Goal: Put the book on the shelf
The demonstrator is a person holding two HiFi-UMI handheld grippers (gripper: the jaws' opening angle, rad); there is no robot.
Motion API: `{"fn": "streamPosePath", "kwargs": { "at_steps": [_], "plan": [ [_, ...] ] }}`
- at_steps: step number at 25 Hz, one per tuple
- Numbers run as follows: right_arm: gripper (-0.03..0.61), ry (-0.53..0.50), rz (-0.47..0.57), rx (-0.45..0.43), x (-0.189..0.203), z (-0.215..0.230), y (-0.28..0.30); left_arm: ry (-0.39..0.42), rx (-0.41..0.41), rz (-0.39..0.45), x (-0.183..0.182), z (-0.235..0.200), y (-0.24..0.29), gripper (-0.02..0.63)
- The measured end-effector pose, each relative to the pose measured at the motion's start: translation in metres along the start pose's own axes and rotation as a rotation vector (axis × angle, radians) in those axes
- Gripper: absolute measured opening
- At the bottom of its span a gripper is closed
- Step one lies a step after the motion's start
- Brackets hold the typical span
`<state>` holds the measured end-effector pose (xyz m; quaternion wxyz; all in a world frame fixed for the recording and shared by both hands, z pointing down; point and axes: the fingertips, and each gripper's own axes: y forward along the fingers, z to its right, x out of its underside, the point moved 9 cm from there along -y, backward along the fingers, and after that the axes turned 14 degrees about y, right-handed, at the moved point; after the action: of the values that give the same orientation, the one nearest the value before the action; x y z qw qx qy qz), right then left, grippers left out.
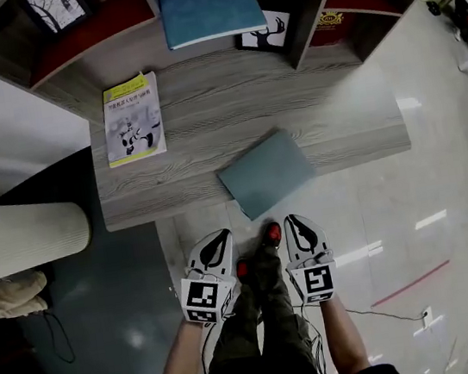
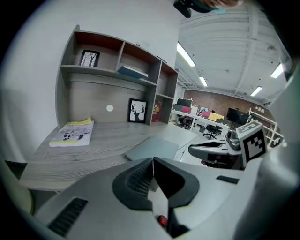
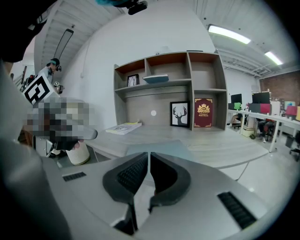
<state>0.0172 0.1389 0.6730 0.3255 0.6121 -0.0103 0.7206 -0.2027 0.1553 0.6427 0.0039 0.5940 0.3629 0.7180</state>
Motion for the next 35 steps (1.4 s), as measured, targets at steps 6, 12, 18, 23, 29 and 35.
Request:
{"fn": "streamPosePath", "kwargs": {
  "at_steps": [6, 12, 18, 23, 29, 35],
  "plan": [
    [0.040, 0.030, -0.022, 0.010, 0.014, 0.010, 0.012, 0.003, 0.006, -0.028, 0.014, 0.001, 0.005, 0.012],
    [0.040, 0.116, -0.073, 0.019, 0.025, 0.020, 0.025, 0.002, 0.025, -0.036, 0.015, 0.006, 0.014, 0.012],
    [0.144, 0.331, -0.133, -0.031, 0.035, 0.034, 0.040, 0.001, 0.034, -0.054, 0.015, 0.008, 0.022, 0.012],
    [0.216, 0.475, -0.159, -0.064, 0.038, 0.044, 0.052, 0.001, 0.036, -0.080, 0.018, 0.008, 0.029, 0.012],
    [0.255, 0.547, -0.172, -0.102, 0.045, 0.048, 0.066, -0.011, 0.038, -0.106, 0.023, 0.007, 0.038, 0.012],
    [0.261, 0.580, -0.192, -0.118, 0.051, 0.050, 0.079, -0.031, 0.045, -0.132, 0.028, 0.007, 0.045, 0.012]
  ]
}}
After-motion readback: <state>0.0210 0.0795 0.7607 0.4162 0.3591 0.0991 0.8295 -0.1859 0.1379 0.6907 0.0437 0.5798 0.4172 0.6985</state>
